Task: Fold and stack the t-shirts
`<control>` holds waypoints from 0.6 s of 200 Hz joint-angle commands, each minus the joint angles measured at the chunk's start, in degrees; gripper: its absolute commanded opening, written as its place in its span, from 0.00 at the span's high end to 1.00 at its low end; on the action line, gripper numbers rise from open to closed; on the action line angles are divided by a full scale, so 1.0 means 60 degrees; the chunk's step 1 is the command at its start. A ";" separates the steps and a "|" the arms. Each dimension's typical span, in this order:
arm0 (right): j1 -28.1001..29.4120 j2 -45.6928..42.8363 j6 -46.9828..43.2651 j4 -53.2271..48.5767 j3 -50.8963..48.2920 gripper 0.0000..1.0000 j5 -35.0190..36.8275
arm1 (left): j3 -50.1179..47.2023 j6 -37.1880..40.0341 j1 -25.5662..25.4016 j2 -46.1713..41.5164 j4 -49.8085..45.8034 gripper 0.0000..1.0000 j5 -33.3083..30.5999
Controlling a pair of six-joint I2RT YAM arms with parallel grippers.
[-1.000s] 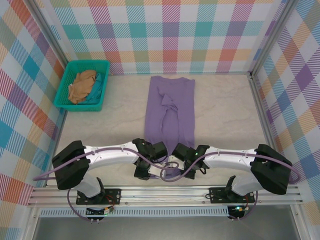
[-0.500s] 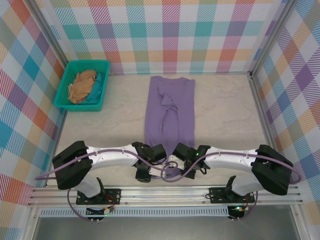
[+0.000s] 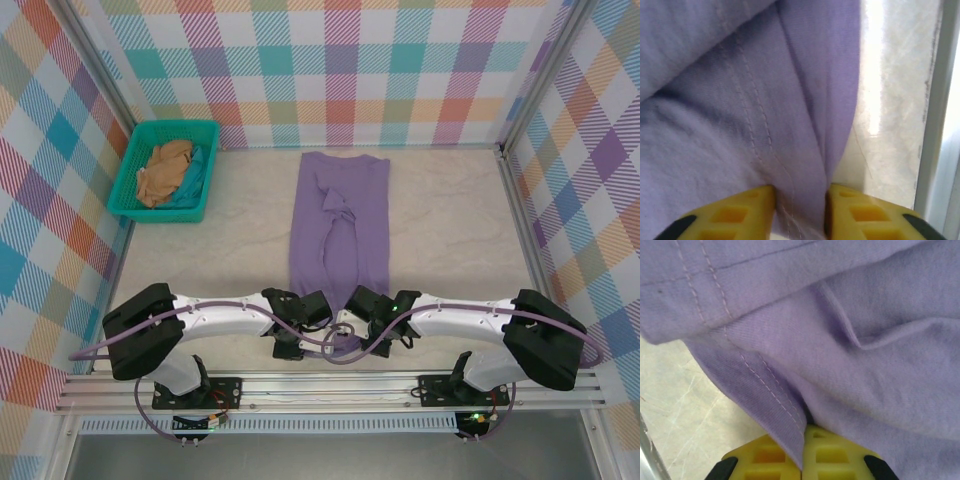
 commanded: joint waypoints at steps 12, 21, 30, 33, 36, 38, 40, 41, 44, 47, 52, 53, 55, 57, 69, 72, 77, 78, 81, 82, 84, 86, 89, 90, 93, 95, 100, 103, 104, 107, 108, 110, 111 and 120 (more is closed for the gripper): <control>-0.0271 0.0355 0.0098 0.1441 -0.0336 1.00 0.1366 | -0.0140 0.0204 -0.0199 0.0735 0.0680 1.00 -0.0328; -0.0281 0.0328 0.0099 0.1428 -0.0347 1.00 0.1366 | -0.0079 0.0186 -0.0201 0.0685 0.0562 1.00 -0.0355; -0.0271 0.0284 0.0098 0.1434 -0.0349 1.00 0.1372 | -0.0062 0.0187 -0.0201 0.0555 0.0456 1.00 -0.0401; -0.0271 0.0257 0.0106 0.1434 -0.0355 1.00 0.1376 | -0.0051 0.0187 -0.0208 0.0481 0.0395 1.00 -0.0412; -0.0271 0.0237 0.0112 0.1432 -0.0353 1.00 0.1380 | -0.0044 0.0187 -0.0202 0.0411 0.0338 1.00 -0.0439; -0.0278 0.0218 0.0120 0.1433 -0.0371 1.00 0.1380 | -0.0039 0.0179 -0.0201 0.0353 0.0304 1.00 -0.0462; -0.0284 0.0202 0.0115 0.1434 -0.0375 1.00 0.1380 | -0.0031 0.0185 -0.0201 0.0320 0.0263 1.00 -0.0486; -0.0277 0.0197 0.0114 0.1426 -0.0368 1.00 0.1380 | -0.0022 0.0186 -0.0201 0.0286 0.0254 1.00 -0.0495; -0.0283 0.0161 0.0115 0.1427 -0.0373 1.00 0.1380 | -0.0009 0.0166 -0.0201 0.0195 0.0165 1.00 -0.0543; -0.0272 0.0131 0.0117 0.1422 -0.0376 1.00 0.1380 | 0.0024 0.0148 -0.0201 0.0118 0.0082 1.00 -0.0582; -0.0278 0.0072 0.0134 0.1423 -0.0390 1.00 0.1391 | 0.0077 0.0082 -0.0201 -0.0027 -0.0049 1.00 -0.0670; -0.0282 0.0059 0.0131 0.1421 -0.0391 1.00 0.1393 | 0.0091 0.0069 -0.0201 -0.0057 -0.0078 1.00 -0.0697; -0.0285 0.0030 0.0129 0.1409 -0.0391 1.00 0.1395 | 0.0115 0.0040 -0.0201 -0.0101 -0.0137 1.00 -0.0735; -0.0285 0.0001 0.0135 0.1416 -0.0402 1.00 0.1402 | 0.0140 0.0011 -0.0201 -0.0159 -0.0169 1.00 -0.0767; -0.0280 -0.0158 0.0160 0.1413 -0.0424 1.00 0.1413 | 0.0309 -0.0168 -0.0201 -0.0456 -0.0495 1.00 -0.0921; -0.0272 -0.0203 0.0170 0.1405 -0.0428 1.00 0.1421 | 0.0351 -0.0222 -0.0201 -0.0533 -0.0557 1.00 -0.0930; -0.0270 -0.0277 0.0183 0.1387 -0.0433 1.00 0.1424 | 0.0418 -0.0309 -0.0201 -0.0646 -0.0668 1.00 -0.0930; -0.0271 -0.0292 0.0177 0.1388 -0.0434 1.00 0.1424 | 0.0437 -0.0332 -0.0201 -0.0666 -0.0681 1.00 -0.0929; -0.0274 -0.0335 0.0183 0.1369 -0.0416 1.00 0.1437 | 0.0480 -0.0387 -0.0201 -0.0719 -0.0736 1.00 -0.0932; -0.0273 -0.0350 0.0185 0.1365 -0.0418 1.00 0.1438 | 0.0490 -0.0401 -0.0201 -0.0739 -0.0751 1.00 -0.0931; -0.0275 -0.0379 0.0186 0.1354 -0.0409 1.00 0.1439 | 0.0515 -0.0422 -0.0201 -0.0773 -0.0763 1.00 -0.0929; -0.0283 -0.0409 0.0194 0.1341 -0.0414 1.00 0.1450 | 0.0536 -0.0463 -0.0201 -0.0814 -0.0787 1.00 -0.0940; -0.0272 -0.0453 0.0200 0.1301 -0.0399 1.00 0.1453 | 0.0563 -0.0526 -0.0201 -0.0871 -0.0826 1.00 -0.0961; -0.0279 -0.0460 0.0200 0.1294 -0.0395 1.00 0.1461 | 0.0575 -0.0543 -0.0201 -0.0889 -0.0833 1.00 -0.0967; -0.0285 -0.0521 0.0201 0.1261 -0.0390 1.00 0.1475 | 0.0598 -0.0588 -0.0201 -0.0941 -0.0859 1.00 -0.0979; -0.0274 -0.0550 0.0208 0.1240 -0.0376 1.00 0.1481 | 0.0601 -0.0596 -0.0201 -0.0974 -0.0881 1.00 -0.0985; -0.0278 -0.0640 0.0215 0.1188 -0.0338 1.00 0.1517 | 0.0623 -0.0664 -0.0201 -0.1058 -0.0916 1.00 -0.1027; -0.0272 -0.0699 0.0228 0.1128 -0.0326 1.00 0.1526 | 0.0641 -0.0692 -0.0201 -0.1121 -0.0950 1.00 -0.1042; -0.0279 -0.0723 0.0229 0.1105 -0.0322 1.00 0.1541 | 0.0643 -0.0707 -0.0201 -0.1146 -0.0953 1.00 -0.1058; -0.0279 -0.0781 0.0241 0.1059 -0.0298 1.00 0.1574 | 0.0640 -0.0718 -0.0201 -0.1215 -0.0977 1.00 -0.1086; -0.0275 -0.0800 0.0243 0.1049 -0.0286 1.00 0.1580 | 0.0643 -0.0720 -0.0201 -0.1244 -0.0981 1.00 -0.1095; -0.0272 -0.0825 0.0252 0.1012 -0.0277 1.00 0.1595 | 0.0638 -0.0750 -0.0201 -0.1295 -0.1000 1.00 -0.1113; -0.0271 -0.0851 0.0256 0.0996 -0.0268 1.00 0.1598 | 0.0642 -0.0765 -0.0201 -0.1313 -0.1000 1.00 -0.1131; -0.0273 -0.1044 0.0308 0.0821 -0.0170 1.00 0.1678 | 0.0636 -0.0831 -0.0201 -0.1522 -0.1069 1.00 -0.1241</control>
